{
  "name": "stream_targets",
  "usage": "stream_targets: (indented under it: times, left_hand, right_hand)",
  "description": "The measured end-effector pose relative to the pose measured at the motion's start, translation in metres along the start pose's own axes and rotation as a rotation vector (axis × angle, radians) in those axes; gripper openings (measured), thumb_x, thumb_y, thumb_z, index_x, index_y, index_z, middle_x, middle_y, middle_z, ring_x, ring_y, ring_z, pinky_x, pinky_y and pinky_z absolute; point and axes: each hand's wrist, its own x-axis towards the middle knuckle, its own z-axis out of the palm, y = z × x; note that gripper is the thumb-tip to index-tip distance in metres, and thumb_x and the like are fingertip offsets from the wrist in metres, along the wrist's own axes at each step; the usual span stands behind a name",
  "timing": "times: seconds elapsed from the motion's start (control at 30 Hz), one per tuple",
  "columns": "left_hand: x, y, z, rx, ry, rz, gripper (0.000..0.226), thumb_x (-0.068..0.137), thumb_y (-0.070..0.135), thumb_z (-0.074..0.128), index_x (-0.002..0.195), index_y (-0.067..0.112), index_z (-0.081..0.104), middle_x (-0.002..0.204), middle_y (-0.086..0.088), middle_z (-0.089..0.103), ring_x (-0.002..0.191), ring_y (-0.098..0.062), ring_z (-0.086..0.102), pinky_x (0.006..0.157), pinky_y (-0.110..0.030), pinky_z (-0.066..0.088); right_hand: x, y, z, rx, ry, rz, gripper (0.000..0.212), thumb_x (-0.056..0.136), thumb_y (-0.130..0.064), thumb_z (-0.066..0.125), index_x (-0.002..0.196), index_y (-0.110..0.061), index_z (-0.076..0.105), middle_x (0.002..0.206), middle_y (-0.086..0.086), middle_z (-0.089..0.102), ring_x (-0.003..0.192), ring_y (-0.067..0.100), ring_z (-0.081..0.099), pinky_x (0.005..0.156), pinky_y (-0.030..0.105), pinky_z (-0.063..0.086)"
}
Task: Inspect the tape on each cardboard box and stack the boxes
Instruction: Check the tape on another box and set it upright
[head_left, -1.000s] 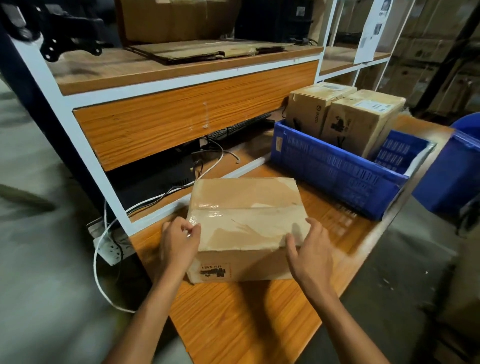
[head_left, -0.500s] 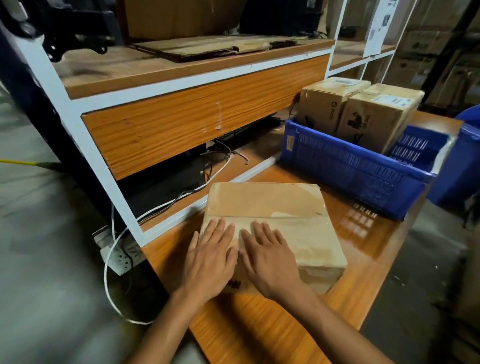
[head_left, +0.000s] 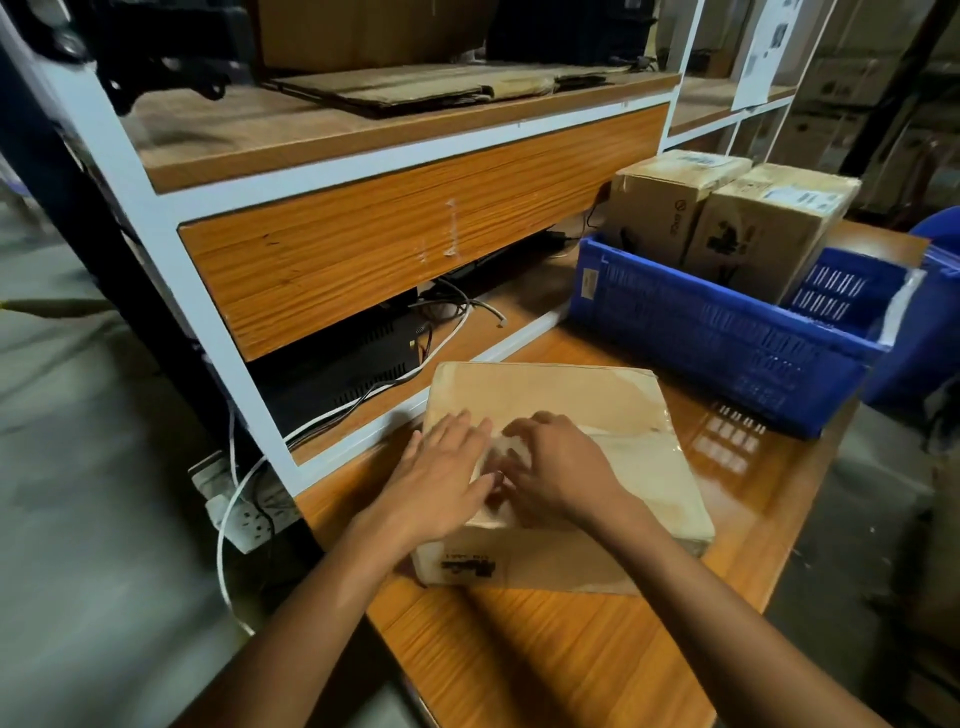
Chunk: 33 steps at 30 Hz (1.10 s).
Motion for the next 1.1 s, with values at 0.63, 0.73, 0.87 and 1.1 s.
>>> stream_targets:
  times: [0.63,0.73,0.87,1.1]
  left_hand:
    - [0.082,-0.007,0.006,0.074,0.023,-0.016,0.06,0.107,0.047,0.013,0.16,0.022,0.005,0.167,-0.005,-0.01,0.154,-0.019,-0.012,0.124,-0.043,-0.007]
    - [0.087,0.001,-0.002,0.086,0.052,-0.037,0.055,0.105,0.045,0.024,0.154,0.019,0.026,0.165,-0.011,0.015,0.152,-0.027,0.01,0.123,-0.048,0.01]
    - [0.103,0.019,-0.008,0.091,0.13,-0.037,0.052,0.102,0.044,0.037,0.146,0.016,0.036,0.157,-0.017,0.027,0.146,-0.034,0.022,0.117,-0.053,0.021]
    - [0.121,0.026,0.013,0.144,0.021,-0.019,0.068,0.103,0.058,0.014,0.159,0.027,-0.009,0.165,-0.005,-0.022,0.152,-0.025,-0.021,0.119,-0.059,-0.01]
  right_hand:
    - [0.061,0.033,0.029,-0.175,-0.144,-0.034,0.062,0.107,-0.052,0.016,0.162,-0.028,0.001,0.169,0.0,-0.008,0.155,0.024,-0.008,0.126,0.049,0.001]
    - [0.068,0.033,0.014,-0.157,-0.157,-0.078,0.059,0.104,-0.047,0.035,0.159,-0.029,0.022,0.166,0.002,0.021,0.152,0.029,0.019,0.122,0.05,0.023]
    - [0.078,0.052,-0.026,-0.061,-0.231,0.021,0.056,0.086,-0.054,0.069,0.137,-0.037,0.055,0.135,-0.005,0.056,0.124,0.023,0.053,0.102,0.051,0.047]
    - [0.051,0.088,-0.003,-0.244,-0.225,0.158,0.096,0.084,-0.086,0.026,0.16,-0.036,-0.006,0.168,0.005,-0.013,0.155,0.029,-0.012,0.123,0.06,0.0]
